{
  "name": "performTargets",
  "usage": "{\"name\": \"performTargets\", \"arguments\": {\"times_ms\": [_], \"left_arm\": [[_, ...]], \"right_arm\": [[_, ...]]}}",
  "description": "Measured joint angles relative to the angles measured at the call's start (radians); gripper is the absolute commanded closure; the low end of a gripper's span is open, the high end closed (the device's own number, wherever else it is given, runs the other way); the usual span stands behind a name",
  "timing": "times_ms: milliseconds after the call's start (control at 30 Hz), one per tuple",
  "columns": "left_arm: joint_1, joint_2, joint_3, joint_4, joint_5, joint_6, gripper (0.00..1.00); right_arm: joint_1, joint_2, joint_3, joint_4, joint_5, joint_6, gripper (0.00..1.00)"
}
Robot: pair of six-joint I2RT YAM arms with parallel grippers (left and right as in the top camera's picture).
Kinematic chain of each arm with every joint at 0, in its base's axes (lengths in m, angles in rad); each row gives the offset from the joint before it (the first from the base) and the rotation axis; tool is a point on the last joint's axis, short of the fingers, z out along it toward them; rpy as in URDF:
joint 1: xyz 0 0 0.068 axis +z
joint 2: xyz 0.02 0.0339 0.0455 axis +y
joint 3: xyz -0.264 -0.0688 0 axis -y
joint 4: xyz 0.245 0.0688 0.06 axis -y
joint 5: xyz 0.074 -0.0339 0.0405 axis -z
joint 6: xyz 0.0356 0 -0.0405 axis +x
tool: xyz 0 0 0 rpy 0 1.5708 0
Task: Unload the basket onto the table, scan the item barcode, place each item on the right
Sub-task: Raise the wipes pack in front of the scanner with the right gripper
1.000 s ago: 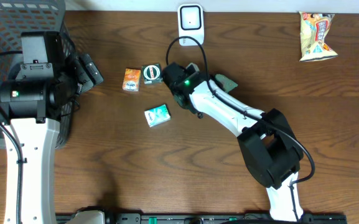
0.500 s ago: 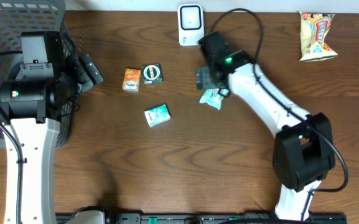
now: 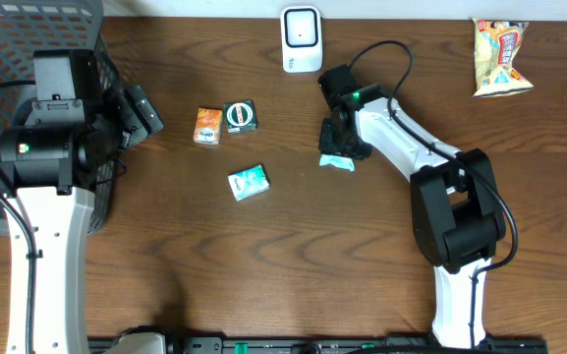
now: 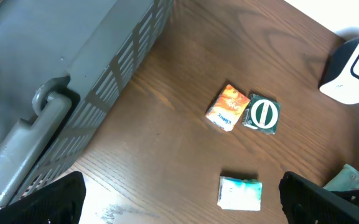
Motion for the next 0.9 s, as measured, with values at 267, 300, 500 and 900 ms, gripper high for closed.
{"name": "performTargets", "arguments": {"times_ms": [267,300,500,900], "left_arm": [[0.000,0.000,0.000,0.000,0.000,0.000,0.02],[0.000,0.000,0.000,0.000,0.000,0.000,0.03],[0.000,0.000,0.000,0.000,0.000,0.000,0.02],[0.000,0.000,0.000,-0.001,0.000,0.000,0.02]], "right_arm": [[0.000,-0.001,0.011,0.041,-0.007,-0.066,0.99],[0.000,-0.001,0.015,0.048,-0.008,-0.088,0.99],[0.000,0.001,0.163,0.084,-0.014,-0.238,0.99],[-0.006,0.001,0.269,0.591,-0.170,-0.259,0.99]]}}
